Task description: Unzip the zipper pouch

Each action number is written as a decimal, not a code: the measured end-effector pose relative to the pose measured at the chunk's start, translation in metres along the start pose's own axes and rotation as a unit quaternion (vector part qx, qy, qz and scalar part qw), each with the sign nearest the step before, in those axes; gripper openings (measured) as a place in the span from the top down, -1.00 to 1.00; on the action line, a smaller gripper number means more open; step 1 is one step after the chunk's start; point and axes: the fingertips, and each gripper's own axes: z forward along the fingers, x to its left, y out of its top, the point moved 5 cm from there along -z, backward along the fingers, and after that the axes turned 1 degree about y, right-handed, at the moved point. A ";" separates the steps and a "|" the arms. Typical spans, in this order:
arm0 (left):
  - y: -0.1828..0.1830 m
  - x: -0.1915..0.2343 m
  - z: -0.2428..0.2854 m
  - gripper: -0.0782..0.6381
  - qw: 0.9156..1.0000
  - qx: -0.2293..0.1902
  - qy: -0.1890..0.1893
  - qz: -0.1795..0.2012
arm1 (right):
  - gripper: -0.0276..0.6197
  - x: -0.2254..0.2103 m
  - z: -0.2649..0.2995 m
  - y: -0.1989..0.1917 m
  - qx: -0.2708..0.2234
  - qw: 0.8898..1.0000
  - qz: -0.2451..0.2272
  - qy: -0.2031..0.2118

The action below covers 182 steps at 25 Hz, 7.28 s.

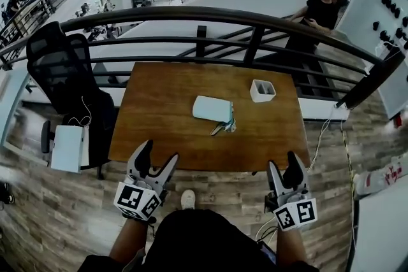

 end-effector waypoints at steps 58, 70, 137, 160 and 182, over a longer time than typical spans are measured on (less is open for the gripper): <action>-0.227 -0.063 0.278 -0.10 0.939 0.280 -0.194 -0.055 | 0.12 -0.140 0.075 -0.116 0.184 0.977 0.086 -0.071; -0.242 -0.060 0.292 0.64 0.932 0.307 -0.170 -0.089 | 0.14 -0.147 0.085 -0.118 0.192 0.975 0.089 -0.067; -0.096 0.070 0.122 0.70 0.962 0.201 0.060 -0.176 | 0.71 0.033 0.317 -0.208 0.258 0.746 -0.211 0.577; -0.030 0.079 0.150 0.46 0.976 0.171 -0.042 -0.132 | 0.80 0.027 0.287 -0.114 0.236 0.865 -0.203 0.394; -0.030 0.010 0.217 0.67 0.932 0.234 -0.210 -0.183 | 0.81 0.064 0.276 -0.098 0.224 0.858 -0.314 0.339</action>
